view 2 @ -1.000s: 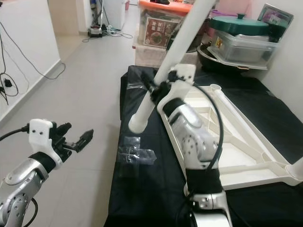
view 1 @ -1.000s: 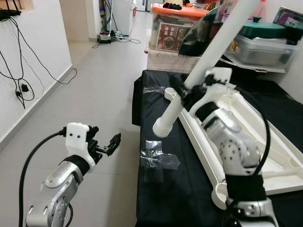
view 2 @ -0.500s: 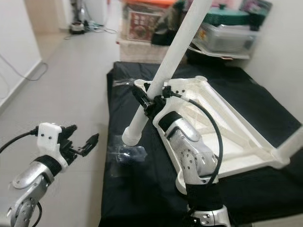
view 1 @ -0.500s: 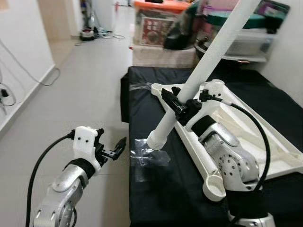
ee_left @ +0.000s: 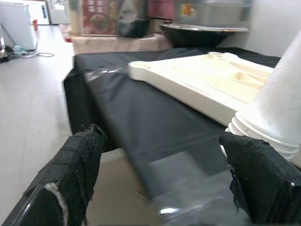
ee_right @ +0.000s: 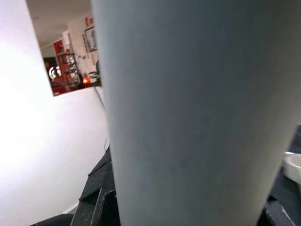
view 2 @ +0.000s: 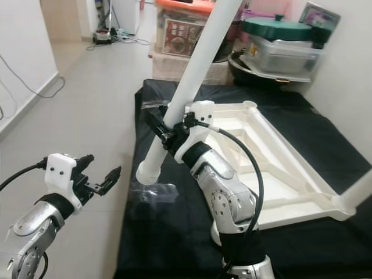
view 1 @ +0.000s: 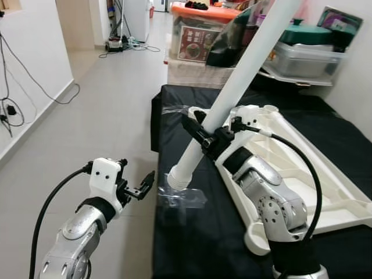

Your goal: Building children table

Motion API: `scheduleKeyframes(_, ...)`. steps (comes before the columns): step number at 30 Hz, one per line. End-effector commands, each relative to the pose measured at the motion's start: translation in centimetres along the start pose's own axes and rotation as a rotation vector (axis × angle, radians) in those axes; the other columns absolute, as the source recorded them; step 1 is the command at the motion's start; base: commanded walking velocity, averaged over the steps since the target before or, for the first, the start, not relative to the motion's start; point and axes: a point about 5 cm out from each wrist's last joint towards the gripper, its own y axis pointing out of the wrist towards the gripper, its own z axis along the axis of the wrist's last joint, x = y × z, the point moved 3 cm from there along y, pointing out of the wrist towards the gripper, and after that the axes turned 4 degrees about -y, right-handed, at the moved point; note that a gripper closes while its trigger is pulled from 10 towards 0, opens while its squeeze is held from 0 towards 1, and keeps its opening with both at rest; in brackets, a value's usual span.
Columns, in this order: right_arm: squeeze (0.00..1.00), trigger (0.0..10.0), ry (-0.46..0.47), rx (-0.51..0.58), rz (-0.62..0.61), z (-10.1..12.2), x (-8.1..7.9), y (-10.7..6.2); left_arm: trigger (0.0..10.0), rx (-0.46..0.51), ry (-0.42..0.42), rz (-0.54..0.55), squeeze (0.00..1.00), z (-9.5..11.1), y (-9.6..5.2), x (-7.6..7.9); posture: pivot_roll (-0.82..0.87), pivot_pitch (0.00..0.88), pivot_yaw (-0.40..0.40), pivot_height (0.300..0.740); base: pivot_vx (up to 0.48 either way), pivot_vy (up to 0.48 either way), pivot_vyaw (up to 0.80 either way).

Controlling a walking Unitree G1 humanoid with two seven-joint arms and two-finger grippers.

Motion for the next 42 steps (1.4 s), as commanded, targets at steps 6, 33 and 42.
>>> scheduleKeyframes(6, 0.00, 10.0, -0.019, 0.036, -0.018, 0.9, 0.5, -0.4, 10.0, 0.014, -0.031, -0.007, 0.00, 0.1, 0.2, 0.5, 0.08, 0.000, -0.096, 0.740, 0.000, -0.385, 0.00)
scheduleKeyframes(33, 0.00, 10.0, -0.240, -0.120, 0.201, -0.1, -0.2, -1.3, 10.0, -0.072, 0.002, 0.026, 0.00, -0.9, -3.1, -3.9, 0.09, 0.000, -0.107, 0.740, 0.000, 0.000, 0.00)
scheduleKeyframes(42, 0.00, 10.0, -0.256, -0.153, 0.249, -0.9, -1.0, -1.6, 10.0, -0.111, 0.016, -0.074, 0.00, -1.7, -4.0, -2.3, 0.10, 0.000, -0.111, 0.740, 0.000, 0.000, 0.00)
